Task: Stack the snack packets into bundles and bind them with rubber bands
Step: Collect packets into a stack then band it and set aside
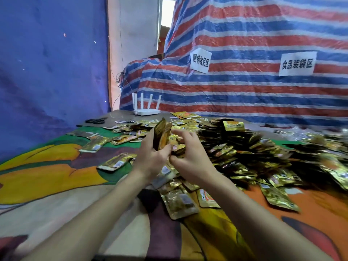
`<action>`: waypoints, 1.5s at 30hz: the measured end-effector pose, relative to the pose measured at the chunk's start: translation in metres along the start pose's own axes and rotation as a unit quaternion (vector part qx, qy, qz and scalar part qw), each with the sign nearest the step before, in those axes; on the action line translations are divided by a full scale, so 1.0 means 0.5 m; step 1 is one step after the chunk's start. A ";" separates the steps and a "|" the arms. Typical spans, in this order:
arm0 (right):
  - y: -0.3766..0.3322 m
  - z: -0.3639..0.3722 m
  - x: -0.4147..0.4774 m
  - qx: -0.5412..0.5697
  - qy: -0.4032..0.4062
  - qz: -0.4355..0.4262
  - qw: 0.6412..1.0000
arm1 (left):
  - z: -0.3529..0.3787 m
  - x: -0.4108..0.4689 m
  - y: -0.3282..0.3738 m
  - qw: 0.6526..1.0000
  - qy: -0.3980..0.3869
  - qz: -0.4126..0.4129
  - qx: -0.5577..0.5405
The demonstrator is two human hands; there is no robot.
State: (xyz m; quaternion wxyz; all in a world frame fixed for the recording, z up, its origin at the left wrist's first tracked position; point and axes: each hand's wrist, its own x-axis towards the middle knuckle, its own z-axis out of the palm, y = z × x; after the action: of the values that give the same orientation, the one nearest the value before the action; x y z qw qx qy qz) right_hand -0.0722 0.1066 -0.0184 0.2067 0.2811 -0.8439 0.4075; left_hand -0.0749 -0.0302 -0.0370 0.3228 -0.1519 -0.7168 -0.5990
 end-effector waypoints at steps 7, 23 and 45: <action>0.069 -0.163 -0.086 -0.158 0.041 0.069 0.984 | 0.013 -0.037 -0.044 0.998 -0.041 -0.005 0.042; 0.254 -0.475 -0.240 -0.521 -0.088 0.405 0.746 | 0.004 -0.051 -0.044 0.990 -0.120 0.004 0.080; 0.153 -0.421 -0.110 -0.293 0.096 0.191 0.932 | -0.007 -0.026 -0.034 0.940 -0.021 -0.248 -0.234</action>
State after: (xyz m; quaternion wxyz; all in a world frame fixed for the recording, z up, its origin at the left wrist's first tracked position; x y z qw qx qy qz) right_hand -0.0547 0.3316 0.0289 0.2781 0.0015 -0.9398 0.1984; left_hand -0.0745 -0.0352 -0.0582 0.1042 -0.0534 -0.5778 -0.8077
